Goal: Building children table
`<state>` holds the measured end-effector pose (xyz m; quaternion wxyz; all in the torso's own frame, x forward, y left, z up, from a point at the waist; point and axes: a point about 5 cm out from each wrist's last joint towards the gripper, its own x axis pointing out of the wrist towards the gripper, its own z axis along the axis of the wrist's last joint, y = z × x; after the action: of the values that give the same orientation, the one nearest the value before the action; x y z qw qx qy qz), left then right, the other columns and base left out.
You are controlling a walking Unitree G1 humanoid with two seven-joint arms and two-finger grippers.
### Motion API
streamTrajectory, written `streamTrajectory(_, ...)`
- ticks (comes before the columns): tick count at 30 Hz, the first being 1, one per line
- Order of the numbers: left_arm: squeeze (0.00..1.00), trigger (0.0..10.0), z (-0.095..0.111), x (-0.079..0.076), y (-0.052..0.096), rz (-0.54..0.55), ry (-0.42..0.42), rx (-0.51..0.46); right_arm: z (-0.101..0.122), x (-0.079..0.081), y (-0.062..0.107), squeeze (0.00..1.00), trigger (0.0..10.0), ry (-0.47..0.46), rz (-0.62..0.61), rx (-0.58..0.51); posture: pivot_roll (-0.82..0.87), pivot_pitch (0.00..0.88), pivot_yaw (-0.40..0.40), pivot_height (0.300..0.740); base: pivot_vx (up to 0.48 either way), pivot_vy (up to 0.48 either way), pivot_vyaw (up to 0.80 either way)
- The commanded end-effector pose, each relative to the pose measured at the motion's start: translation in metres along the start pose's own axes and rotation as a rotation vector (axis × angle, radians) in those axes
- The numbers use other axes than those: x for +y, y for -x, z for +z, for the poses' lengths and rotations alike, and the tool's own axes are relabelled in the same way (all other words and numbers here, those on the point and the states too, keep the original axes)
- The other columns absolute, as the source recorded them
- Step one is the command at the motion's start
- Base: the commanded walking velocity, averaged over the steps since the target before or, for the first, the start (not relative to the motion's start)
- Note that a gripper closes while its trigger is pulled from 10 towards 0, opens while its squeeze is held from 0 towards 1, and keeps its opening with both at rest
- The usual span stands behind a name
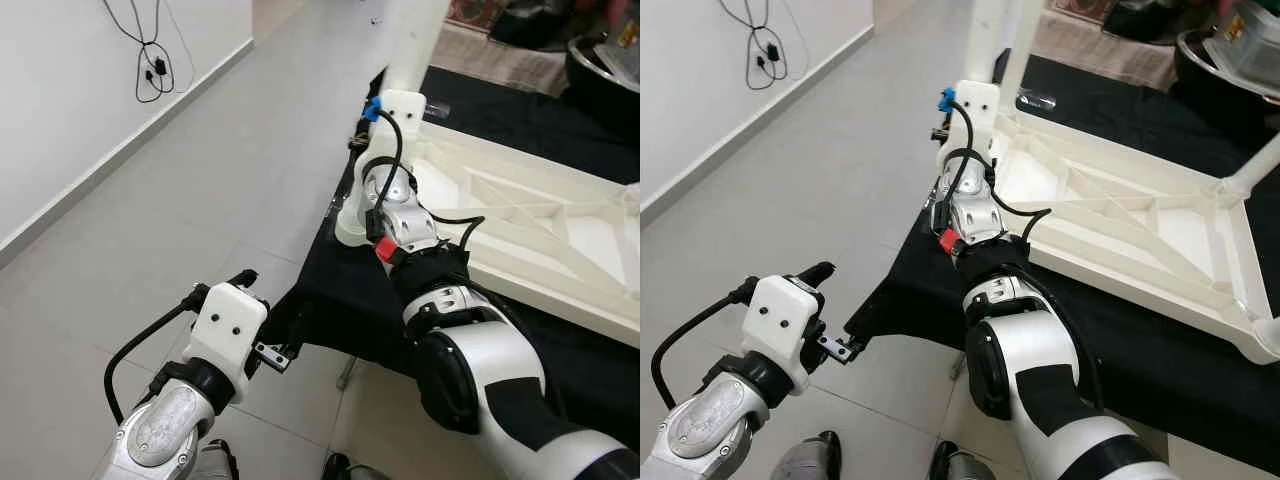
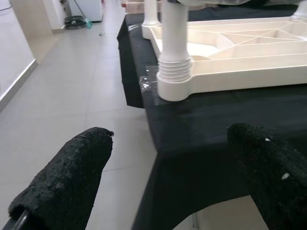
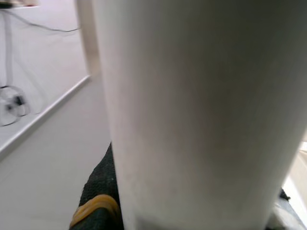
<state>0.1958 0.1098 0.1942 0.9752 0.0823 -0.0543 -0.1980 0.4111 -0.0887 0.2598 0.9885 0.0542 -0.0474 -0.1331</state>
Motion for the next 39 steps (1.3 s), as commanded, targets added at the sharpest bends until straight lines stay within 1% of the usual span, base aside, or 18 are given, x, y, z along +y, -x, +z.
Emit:
streamTrajectory(1,0.00,10.0,-0.003,-0.002,0.000,-0.010,-0.001,0.012,-0.040,-0.031,0.001,0.00,10.0,0.013,-0.212,0.163,0.15,0.184,-0.151,0.740,0.000,0.000,0.00)
streamTrajectory(3,0.00,10.0,-0.003,-0.001,-0.001,-0.010,-0.004,0.010,-0.042,-0.039,0.004,0.00,10.0,-0.024,-0.338,0.168,0.15,0.189,-0.148,0.740,0.000,0.000,0.00)
streamTrajectory(8,0.00,10.0,-0.004,-0.001,-0.001,-0.012,-0.007,0.011,-0.043,-0.040,0.010,0.00,10.0,-0.094,-0.461,0.147,0.15,0.195,-0.147,0.740,0.000,0.000,0.00)
streamTrajectory(9,0.00,10.0,-0.005,-0.001,-0.002,-0.013,-0.006,0.012,-0.047,-0.039,0.015,0.00,10.0,-0.113,-0.529,0.154,0.15,0.198,-0.147,0.740,0.000,0.000,0.00)
streamTrajectory(11,0.00,10.0,-0.005,-0.001,-0.002,-0.014,-0.005,0.011,-0.049,-0.039,0.018,0.00,10.0,-0.125,-0.554,0.161,0.15,0.198,-0.147,0.740,0.000,0.000,0.00)
streamTrajectory(12,0.00,10.0,-0.004,-0.002,-0.002,-0.020,-0.006,0.011,-0.053,-0.040,0.023,0.00,10.0,-0.144,-0.633,0.172,0.16,0.201,-0.144,0.740,0.000,0.000,0.00)
streamTrajectory(19,0.00,10.0,-0.004,-0.001,-0.003,-0.015,-0.008,0.011,-0.050,-0.047,0.023,0.00,10.0,-0.178,-0.709,0.158,0.17,0.206,-0.140,0.740,0.000,0.000,0.00)
streamTrajectory(22,0.00,10.0,-0.003,0.000,-0.003,-0.017,-0.009,0.009,-0.047,-0.061,0.018,0.00,10.0,-0.179,-0.778,0.152,0.17,0.208,-0.141,0.740,0.000,0.000,0.00)
streamTrajectory(25,0.00,10.0,-0.003,0.000,-0.005,-0.020,-0.014,0.004,-0.045,-0.082,0.013,0.00,10.0,-0.170,-0.881,0.145,0.17,0.206,-0.136,0.740,0.000,0.000,0.00)
streamTrajectory(26,0.00,10.0,-0.003,0.000,-0.005,-0.020,-0.014,0.004,-0.045,-0.082,0.013,0.00,10.0,-0.170,-0.881,0.145,0.17,0.206,-0.136,0.740,0.000,0.000,0.00)
streamTrajectory(28,0.00,10.0,-0.001,-0.001,-0.008,-0.024,-0.010,-0.007,-0.043,-0.116,0.009,0.00,10.0,-0.163,-1.001,0.129,0.17,0.206,-0.131,0.740,0.000,0.000,0.00)
streamTrajectory(29,0.00,10.0,-0.001,-0.001,-0.008,-0.024,-0.010,-0.007,-0.043,-0.116,0.009,0.00,10.0,-0.163,-1.001,0.129,0.17,0.206,-0.131,0.740,0.000,0.000,0.00)
streamTrajectory(30,0.00,10.0,-0.001,-0.002,-0.009,-0.033,-0.007,-0.010,-0.042,-0.129,0.008,0.00,10.0,-0.160,-1.046,0.122,0.17,0.204,-0.127,0.740,0.000,0.000,0.00)
streamTrajectory(31,0.00,10.0,-0.001,-0.002,-0.009,-0.033,-0.007,-0.010,-0.042,-0.129,0.008,0.00,10.0,-0.160,-1.046,0.122,0.17,0.204,-0.127,0.740,0.000,0.000,0.00)
streamTrajectory(32,0.00,10.0,-0.001,-0.003,-0.009,-0.041,-0.003,-0.010,-0.042,-0.139,0.008,0.00,10.0,-0.152,-1.071,0.115,0.17,0.205,-0.122,0.740,0.000,0.000,0.00)
streamTrajectory(34,0.00,10.0,-0.002,-0.005,-0.009,-0.059,-0.004,-0.006,-0.045,-0.140,0.009,0.00,10.0,-0.139,-1.055,0.122,0.16,0.204,-0.118,0.740,0.000,0.000,0.00)
streamTrajectory(35,0.00,10.0,-0.003,-0.007,-0.009,-0.069,-0.001,-0.004,-0.048,-0.128,0.009,0.00,10.0,-0.118,-0.980,0.131,0.17,0.201,-0.117,0.740,0.000,0.000,0.00)
streamTrajectory(39,0.00,10.0,-0.003,-0.007,-0.010,-0.070,0.000,-0.003,-0.049,-0.119,0.009,0.00,10.0,-0.122,-0.930,0.135,0.17,0.201,-0.117,0.740,0.000,0.000,0.00)
